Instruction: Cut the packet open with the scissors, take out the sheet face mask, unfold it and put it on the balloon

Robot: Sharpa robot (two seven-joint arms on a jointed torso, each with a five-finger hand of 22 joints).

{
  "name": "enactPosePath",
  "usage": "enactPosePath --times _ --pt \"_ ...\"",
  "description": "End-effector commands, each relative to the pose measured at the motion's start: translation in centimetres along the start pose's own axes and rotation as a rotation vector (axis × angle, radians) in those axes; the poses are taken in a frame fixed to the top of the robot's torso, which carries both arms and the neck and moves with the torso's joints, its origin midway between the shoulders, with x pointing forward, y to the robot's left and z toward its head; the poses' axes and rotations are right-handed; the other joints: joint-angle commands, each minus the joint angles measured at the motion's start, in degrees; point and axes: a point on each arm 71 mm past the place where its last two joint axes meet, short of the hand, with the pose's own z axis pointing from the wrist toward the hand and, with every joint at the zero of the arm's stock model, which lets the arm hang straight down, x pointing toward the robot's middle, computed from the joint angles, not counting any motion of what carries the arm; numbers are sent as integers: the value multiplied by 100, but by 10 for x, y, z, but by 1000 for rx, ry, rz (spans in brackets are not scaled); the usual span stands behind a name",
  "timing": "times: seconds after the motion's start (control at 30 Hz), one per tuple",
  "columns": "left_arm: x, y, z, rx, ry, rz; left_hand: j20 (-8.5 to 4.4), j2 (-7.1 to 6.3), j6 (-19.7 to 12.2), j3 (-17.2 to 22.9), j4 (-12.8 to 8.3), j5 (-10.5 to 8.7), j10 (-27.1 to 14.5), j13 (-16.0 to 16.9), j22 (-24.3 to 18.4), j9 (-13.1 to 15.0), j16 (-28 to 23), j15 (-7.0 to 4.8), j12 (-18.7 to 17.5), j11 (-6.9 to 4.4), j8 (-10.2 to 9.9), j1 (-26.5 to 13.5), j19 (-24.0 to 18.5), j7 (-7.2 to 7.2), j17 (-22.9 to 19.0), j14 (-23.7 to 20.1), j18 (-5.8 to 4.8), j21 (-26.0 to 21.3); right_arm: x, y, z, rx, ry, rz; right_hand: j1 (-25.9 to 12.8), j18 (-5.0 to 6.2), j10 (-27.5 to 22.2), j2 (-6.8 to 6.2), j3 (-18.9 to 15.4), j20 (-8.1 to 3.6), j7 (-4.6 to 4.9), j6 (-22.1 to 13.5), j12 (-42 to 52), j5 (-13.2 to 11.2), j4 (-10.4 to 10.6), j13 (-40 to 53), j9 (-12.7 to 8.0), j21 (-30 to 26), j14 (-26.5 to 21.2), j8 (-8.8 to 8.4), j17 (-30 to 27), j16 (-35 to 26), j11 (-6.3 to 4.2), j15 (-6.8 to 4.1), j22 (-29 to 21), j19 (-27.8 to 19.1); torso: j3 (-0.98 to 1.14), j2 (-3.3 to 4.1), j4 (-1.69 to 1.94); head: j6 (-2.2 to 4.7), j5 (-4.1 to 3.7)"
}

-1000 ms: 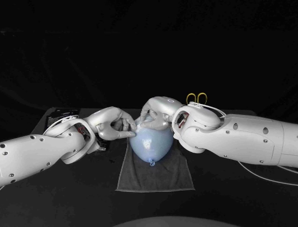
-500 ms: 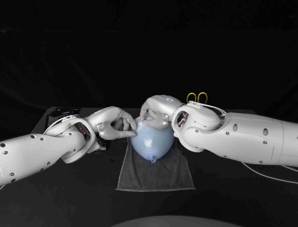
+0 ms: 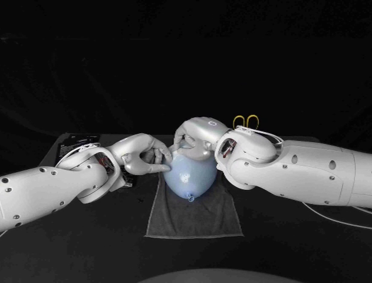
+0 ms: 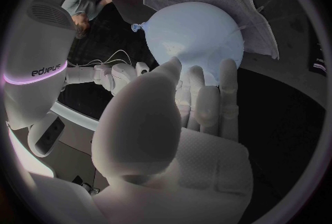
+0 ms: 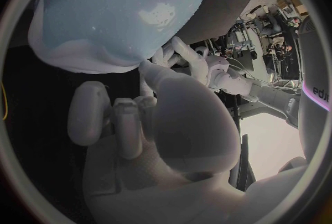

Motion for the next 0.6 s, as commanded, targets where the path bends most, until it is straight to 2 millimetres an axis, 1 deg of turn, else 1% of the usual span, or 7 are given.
enactPosePath --times 0.03,0.2,0.6 --pt "3 -1 1 -10 29 -11 12 42 -78 -27 23 13 -9 -8 5 -47 -28 24 -40 43 -55 -15 -52 6 -30 -47 70 21 0 0 0 -5 -4 6 -60 -94 308 -8 52 -21 1 -52 11 -4 5 1080 16 40 583 39 1446 16 -21 -51 997 37 -1 -1 1 0 -7" --pt "5 0 2 -27 49 -13 35 46 -143 -54 20 13 -43 -11 4 -104 -57 50 -68 70 -131 -21 -76 34 -81 -94 70 16 0 -1 0 2 -4 14 -98 -94 313 0 117 -21 3 -73 16 -4 -19 1089 34 40 583 75 1448 16 -20 -50 997 38 -1 -1 3 4 -12" --pt "8 3 3 -58 97 -10 45 57 -150 -59 17 13 -60 -12 4 -121 -63 60 -78 80 -149 -12 -88 43 -90 -111 69 13 -5 -8 -1 44 -68 43 -164 -99 322 25 270 -19 14 -107 23 -4 -96 1103 68 67 585 149 1459 19 -13 -45 1003 47 -4 3 8 3 -25"
